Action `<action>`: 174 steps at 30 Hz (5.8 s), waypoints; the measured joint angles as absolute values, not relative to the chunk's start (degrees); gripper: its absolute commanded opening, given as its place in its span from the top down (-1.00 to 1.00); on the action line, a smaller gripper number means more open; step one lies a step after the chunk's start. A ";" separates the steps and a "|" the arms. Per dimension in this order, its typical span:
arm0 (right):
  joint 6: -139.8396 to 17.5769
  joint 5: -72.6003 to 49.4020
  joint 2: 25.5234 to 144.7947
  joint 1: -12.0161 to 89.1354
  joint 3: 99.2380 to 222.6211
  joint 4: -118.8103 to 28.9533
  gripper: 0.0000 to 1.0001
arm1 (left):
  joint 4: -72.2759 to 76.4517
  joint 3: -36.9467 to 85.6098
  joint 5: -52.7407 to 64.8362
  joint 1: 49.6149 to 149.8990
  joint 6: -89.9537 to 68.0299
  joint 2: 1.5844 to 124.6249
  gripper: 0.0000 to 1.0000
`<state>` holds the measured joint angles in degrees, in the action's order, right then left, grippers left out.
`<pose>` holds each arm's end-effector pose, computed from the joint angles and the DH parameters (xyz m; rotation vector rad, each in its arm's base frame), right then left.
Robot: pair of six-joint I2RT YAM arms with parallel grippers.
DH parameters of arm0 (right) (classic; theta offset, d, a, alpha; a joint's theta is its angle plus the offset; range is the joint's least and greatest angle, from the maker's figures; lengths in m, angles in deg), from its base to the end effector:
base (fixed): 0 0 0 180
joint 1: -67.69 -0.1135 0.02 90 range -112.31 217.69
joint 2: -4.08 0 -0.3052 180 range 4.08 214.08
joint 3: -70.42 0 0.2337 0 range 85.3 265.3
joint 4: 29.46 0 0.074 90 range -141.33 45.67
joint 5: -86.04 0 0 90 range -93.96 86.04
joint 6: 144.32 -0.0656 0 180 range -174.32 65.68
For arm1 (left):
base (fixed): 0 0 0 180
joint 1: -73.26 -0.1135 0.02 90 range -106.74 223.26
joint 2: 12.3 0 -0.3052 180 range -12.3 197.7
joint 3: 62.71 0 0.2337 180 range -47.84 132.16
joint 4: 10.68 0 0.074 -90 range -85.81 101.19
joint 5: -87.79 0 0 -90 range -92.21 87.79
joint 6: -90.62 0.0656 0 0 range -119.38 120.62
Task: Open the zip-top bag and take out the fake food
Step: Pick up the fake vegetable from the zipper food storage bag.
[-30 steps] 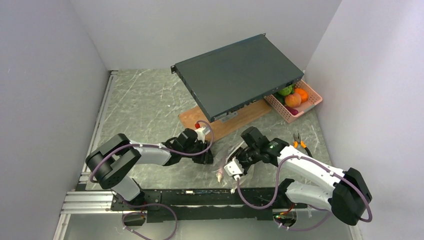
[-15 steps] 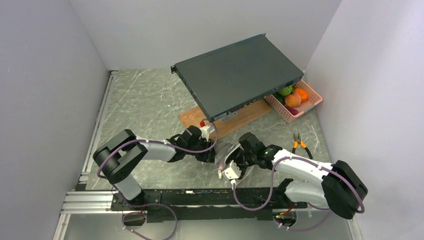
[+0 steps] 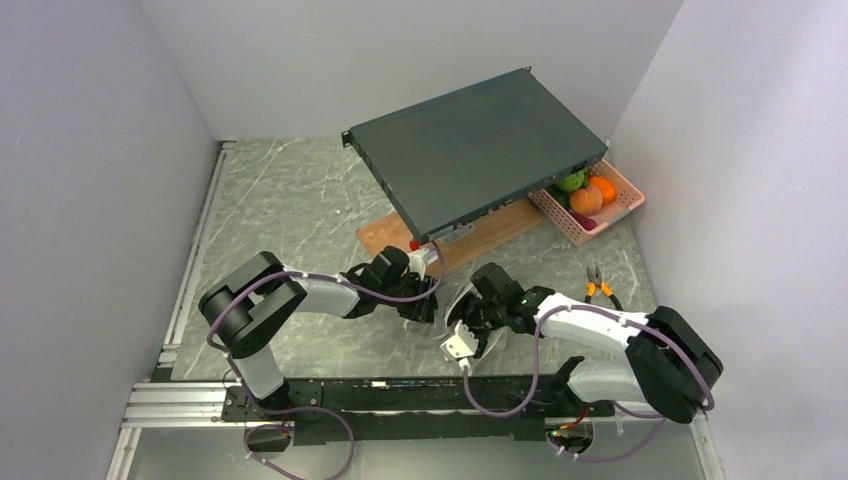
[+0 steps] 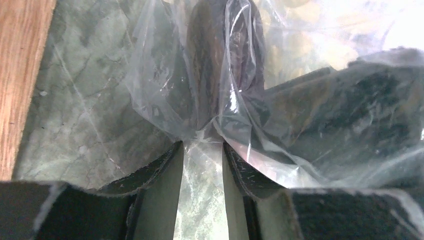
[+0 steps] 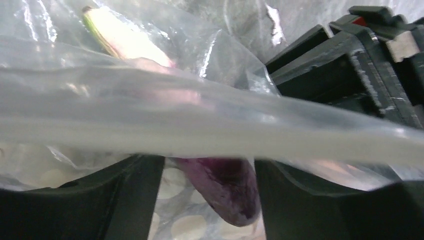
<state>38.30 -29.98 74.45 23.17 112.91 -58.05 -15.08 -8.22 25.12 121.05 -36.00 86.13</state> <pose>0.1206 0.1590 0.1809 -2.3171 0.7283 0.2138 0.2028 -0.2684 0.1690 0.5298 2.4670 -1.2450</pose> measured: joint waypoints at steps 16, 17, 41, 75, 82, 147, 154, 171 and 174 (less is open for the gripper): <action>34.56 -31.25 74.32 23.98 114.64 -65.22 0.74 | -15.58 -14.23 20.16 120.98 -33.07 75.36 0.05; 33.82 -31.60 73.94 24.29 114.88 -66.51 0.75 | -15.60 -15.41 18.78 120.96 -32.92 72.65 0.02; 20.64 -40.45 68.30 27.59 117.00 -75.07 0.82 | -36.30 -25.31 25.01 127.30 -30.65 69.30 -0.41; 17.58 -41.17 61.99 35.96 118.73 -70.88 0.89 | -10.03 -23.72 5.27 126.42 -29.14 55.84 1.00; 11.94 -45.13 59.91 36.99 122.18 -70.92 0.90 | -9.68 -25.51 2.74 126.40 -28.90 51.14 1.00; 20.27 -37.98 60.00 36.16 112.37 -68.08 0.69 | -5.83 -19.61 9.45 128.70 -17.71 65.74 1.00; 16.07 -38.77 51.13 37.67 112.34 -66.27 0.67 | -3.08 -20.09 3.20 128.72 -18.61 62.70 1.00; 22.50 -43.31 42.40 38.52 113.96 -81.37 0.68 | -4.06 -26.17 1.38 123.19 -26.26 56.84 1.00; 26.02 -43.31 43.83 38.52 116.06 -85.28 0.69 | -4.56 -26.89 1.36 123.15 -27.20 55.09 1.00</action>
<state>26.02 -43.31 43.83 38.52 116.06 -85.28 -4.56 -26.89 1.36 123.15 -27.20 55.09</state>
